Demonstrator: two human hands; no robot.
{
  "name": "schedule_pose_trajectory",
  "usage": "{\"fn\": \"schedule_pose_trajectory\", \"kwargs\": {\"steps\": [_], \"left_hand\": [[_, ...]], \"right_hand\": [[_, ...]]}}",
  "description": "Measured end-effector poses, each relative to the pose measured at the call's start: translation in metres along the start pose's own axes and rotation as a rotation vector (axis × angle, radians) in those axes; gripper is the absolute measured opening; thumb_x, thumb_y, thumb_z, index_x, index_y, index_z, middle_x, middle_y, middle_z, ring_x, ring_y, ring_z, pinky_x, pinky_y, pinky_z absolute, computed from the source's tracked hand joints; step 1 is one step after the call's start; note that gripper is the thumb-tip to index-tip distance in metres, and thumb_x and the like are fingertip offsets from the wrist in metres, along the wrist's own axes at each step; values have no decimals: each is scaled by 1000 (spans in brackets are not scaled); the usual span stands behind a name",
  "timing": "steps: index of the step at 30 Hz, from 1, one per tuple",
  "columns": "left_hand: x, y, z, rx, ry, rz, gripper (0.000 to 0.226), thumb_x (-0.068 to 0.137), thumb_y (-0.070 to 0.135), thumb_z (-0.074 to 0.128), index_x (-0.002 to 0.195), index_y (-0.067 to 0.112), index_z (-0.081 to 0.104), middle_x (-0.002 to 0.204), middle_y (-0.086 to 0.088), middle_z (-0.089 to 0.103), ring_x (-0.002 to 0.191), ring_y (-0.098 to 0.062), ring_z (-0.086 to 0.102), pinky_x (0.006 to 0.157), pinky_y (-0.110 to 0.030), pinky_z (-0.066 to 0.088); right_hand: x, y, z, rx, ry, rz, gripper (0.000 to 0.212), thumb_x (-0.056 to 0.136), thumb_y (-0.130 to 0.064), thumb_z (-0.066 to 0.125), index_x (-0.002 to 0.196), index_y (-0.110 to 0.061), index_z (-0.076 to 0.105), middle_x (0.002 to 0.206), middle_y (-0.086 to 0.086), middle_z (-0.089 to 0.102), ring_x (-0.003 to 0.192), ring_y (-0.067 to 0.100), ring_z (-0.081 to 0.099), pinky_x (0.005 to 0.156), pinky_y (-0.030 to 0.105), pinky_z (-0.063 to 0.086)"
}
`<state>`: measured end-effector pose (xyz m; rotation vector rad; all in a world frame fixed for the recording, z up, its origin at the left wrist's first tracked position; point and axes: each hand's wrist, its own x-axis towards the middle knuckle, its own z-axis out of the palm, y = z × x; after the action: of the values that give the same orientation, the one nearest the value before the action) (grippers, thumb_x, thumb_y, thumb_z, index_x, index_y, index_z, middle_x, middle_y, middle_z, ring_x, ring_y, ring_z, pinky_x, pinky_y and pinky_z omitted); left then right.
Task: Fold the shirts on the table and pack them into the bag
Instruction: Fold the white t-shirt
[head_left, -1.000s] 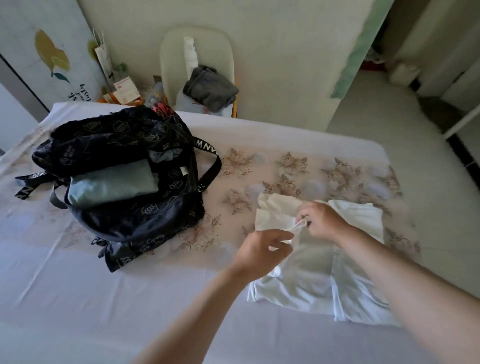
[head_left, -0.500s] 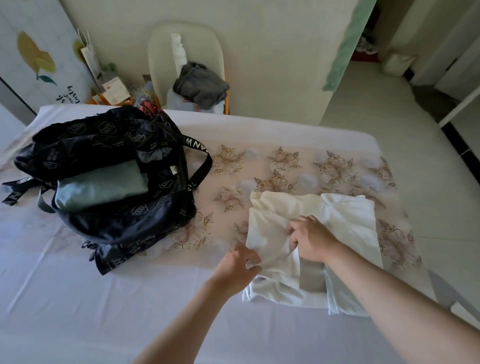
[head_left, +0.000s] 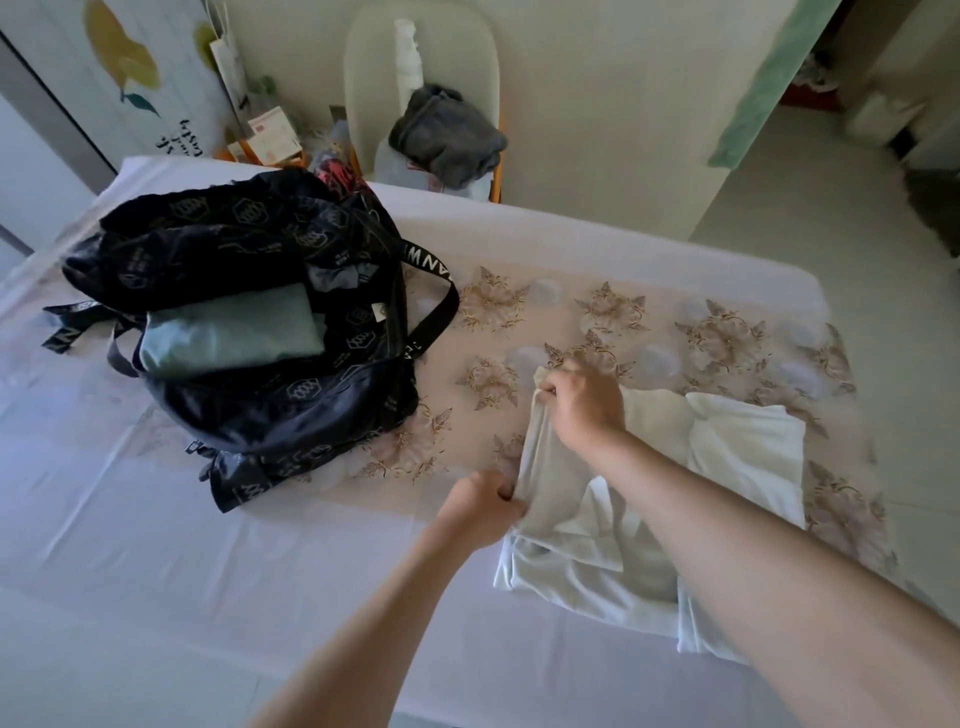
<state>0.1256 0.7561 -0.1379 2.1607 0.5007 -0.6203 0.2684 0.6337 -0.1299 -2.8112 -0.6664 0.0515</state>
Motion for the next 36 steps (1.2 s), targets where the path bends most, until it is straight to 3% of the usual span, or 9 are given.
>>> {"fn": "schedule_pose_trajectory", "kwargs": {"steps": [5, 8, 10, 13, 22, 28, 31, 34, 36], "left_hand": [[-2, -3, -5, -42, 54, 0, 15, 80, 18, 57, 69, 15, 48, 71, -1, 53, 57, -15, 41, 50, -27, 31], [-7, 3, -4, -60, 95, 26, 17, 78, 29, 64, 91, 18, 62, 80, 7, 66, 69, -12, 58, 56, -26, 43], [-9, 9, -3, -43, 54, 37, 34, 76, 25, 64, 109, 24, 59, 85, 8, 65, 75, -10, 60, 54, -21, 43], [-11, 20, -6, 69, -38, 48, 36, 75, 18, 59, 110, 25, 62, 79, 6, 63, 67, -12, 56, 50, -22, 42], [-22, 124, -2, 97, -272, 190, 18, 78, 22, 60, 96, 17, 60, 81, -4, 69, 68, -22, 72, 64, -33, 61], [-45, 188, 74, -122, -720, 231, 23, 91, 32, 68, 109, 19, 63, 110, -11, 71, 85, -19, 72, 68, -29, 59], [-39, 175, 116, -144, -448, 307, 14, 95, 17, 57, 103, 20, 68, 102, 1, 72, 88, -19, 71, 79, -36, 59], [-29, 146, 136, 190, -53, 603, 25, 94, 13, 54, 109, 26, 69, 113, 11, 64, 104, -7, 57, 95, -28, 50], [-26, 126, 143, 449, -29, 761, 38, 91, 27, 61, 129, 31, 59, 142, 8, 48, 133, -12, 38, 110, -31, 35]], "right_hand": [[-9, 10, 9, -227, 50, -249, 43, 65, 7, 77, 102, -13, 69, 106, 13, 60, 93, 33, 60, 73, 40, 52], [-12, 5, 10, -291, -111, -620, 55, 69, 9, 60, 115, -20, 69, 129, 13, 57, 108, 32, 57, 80, 42, 52], [-11, 6, 6, -349, -189, -685, 43, 63, 4, 74, 97, -21, 76, 107, 11, 67, 87, 32, 64, 68, 39, 53], [-7, 20, -3, -329, -243, -635, 40, 30, 4, 83, 59, -15, 65, 60, 3, 49, 45, 26, 52, 44, 26, 31], [-64, 105, -88, -87, -21, -324, 3, 84, -7, 52, 83, -8, 54, 93, 8, 53, 61, 32, 52, 44, 35, 39], [-146, 197, -104, -99, 23, -48, 37, 82, -21, 35, 94, -13, 69, 109, 8, 63, 79, 34, 66, 62, 37, 53], [-189, 224, -89, -246, -197, 214, 58, 87, -4, 48, 140, -28, 55, 157, 10, 35, 118, 38, 59, 90, 42, 52], [-229, 223, -62, -110, -109, 336, 59, 81, -4, 57, 139, -19, 56, 154, 15, 39, 127, 41, 53, 92, 51, 53], [-244, 208, -50, -10, -54, 358, 45, 86, -26, 52, 130, -18, 62, 147, 13, 46, 128, 38, 52, 90, 50, 53]]}}
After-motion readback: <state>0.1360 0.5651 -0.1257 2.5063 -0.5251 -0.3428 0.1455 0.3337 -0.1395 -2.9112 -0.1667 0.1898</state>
